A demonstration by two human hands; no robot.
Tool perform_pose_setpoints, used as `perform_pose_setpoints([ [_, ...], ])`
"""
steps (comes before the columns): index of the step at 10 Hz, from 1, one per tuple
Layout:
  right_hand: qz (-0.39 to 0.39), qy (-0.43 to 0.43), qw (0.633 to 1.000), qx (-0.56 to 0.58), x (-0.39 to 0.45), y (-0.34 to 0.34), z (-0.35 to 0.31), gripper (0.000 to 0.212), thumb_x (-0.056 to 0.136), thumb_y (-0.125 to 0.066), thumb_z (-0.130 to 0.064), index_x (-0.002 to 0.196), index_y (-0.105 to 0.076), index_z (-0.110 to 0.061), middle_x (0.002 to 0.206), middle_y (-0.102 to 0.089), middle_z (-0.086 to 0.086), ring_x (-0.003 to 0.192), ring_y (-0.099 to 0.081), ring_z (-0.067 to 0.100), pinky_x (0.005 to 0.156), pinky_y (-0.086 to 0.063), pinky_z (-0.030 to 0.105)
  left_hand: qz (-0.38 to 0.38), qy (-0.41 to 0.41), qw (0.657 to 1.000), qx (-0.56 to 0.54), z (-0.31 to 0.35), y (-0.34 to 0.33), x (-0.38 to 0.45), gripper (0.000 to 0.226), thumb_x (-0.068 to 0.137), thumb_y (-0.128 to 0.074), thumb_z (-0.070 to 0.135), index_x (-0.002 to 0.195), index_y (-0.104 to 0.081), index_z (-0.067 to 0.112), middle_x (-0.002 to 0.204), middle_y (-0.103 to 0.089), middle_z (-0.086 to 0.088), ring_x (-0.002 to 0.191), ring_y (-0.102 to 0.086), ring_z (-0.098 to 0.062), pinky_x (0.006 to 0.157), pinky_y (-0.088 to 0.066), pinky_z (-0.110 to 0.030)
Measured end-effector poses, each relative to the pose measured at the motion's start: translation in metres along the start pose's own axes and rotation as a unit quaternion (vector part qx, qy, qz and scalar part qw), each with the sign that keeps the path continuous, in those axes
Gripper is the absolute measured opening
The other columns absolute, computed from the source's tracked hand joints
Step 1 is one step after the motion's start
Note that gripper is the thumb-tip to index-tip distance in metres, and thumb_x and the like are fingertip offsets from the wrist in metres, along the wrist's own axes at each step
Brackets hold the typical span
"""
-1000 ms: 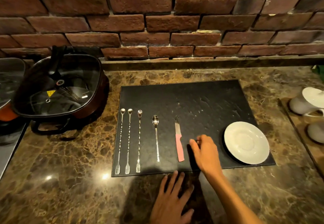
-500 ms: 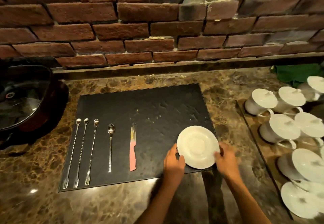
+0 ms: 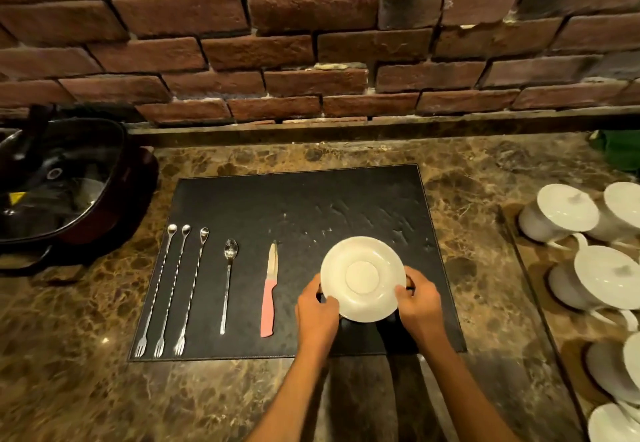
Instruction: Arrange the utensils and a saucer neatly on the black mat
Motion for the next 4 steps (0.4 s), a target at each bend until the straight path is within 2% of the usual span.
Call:
perform_pose_setpoints([
  [1, -0.017, 0.001, 1.0, 0.018, 0.005, -0.016, -0.009, 0.031, 0.088, -0.06, -0.006, 0.119, -0.062, -0.008, 0.1, -0.067, 0.003, 0.09, -0.063, 0.017, 0.078, -0.049, 0.029, 0.02, -0.006, 1.0, 0.006, 0.001, 0.012, 0.009, 0.043, 0.088, -0.06, -0.007, 0.12, -0.071, 0.02, 0.111, -0.072, 0.002, 0.109, -0.067, -0.024, 0.095, -0.057, -0.057],
  [2, -0.018, 0.014, 0.999, 0.023, 0.006, -0.02, -0.011, 0.03, 0.09, -0.06, -0.014, 0.12, -0.061, -0.007, 0.102, -0.067, 0.003, 0.088, -0.062, 0.012, 0.079, -0.048, 0.023, 0.017, -0.015, 1.0, 0.004, 0.003, 0.012, 0.01, 0.042, 0.09, -0.061, -0.005, 0.113, -0.069, 0.03, 0.105, -0.07, 0.012, 0.107, -0.067, -0.02, 0.094, -0.058, -0.056],
  [3, -0.036, -0.01, 0.999, -0.005, 0.005, -0.019, -0.008, 0.031, 0.092, -0.058, -0.016, 0.122, -0.06, -0.008, 0.107, -0.067, 0.005, 0.095, -0.062, 0.017, 0.085, -0.048, 0.029, 0.005, -0.014, 1.0, 0.017, 0.005, 0.012, 0.006, 0.039, 0.093, -0.061, 0.0, 0.116, -0.066, 0.031, 0.107, -0.069, 0.011, 0.109, -0.066, -0.02, 0.096, -0.057, -0.054],
  [4, -0.013, -0.064, 0.997, -0.044, 0.006, -0.009, -0.003, 0.041, 0.096, -0.051, -0.027, 0.132, -0.052, -0.007, 0.119, -0.063, 0.015, 0.111, -0.058, 0.031, 0.094, -0.043, 0.036, 0.007, -0.04, 0.997, 0.07, 0.01, 0.017, 0.008, 0.032, 0.093, -0.056, -0.002, 0.118, -0.065, 0.015, 0.115, -0.067, -0.007, 0.111, -0.064, -0.032, 0.097, -0.055, -0.054],
])
Point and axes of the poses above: each hand's wrist, its own x-axis towards the middle knuckle, its own y-axis out of the back of the hand, z = x × y, the point moved 10 cm from there along x, towards the middle knuckle
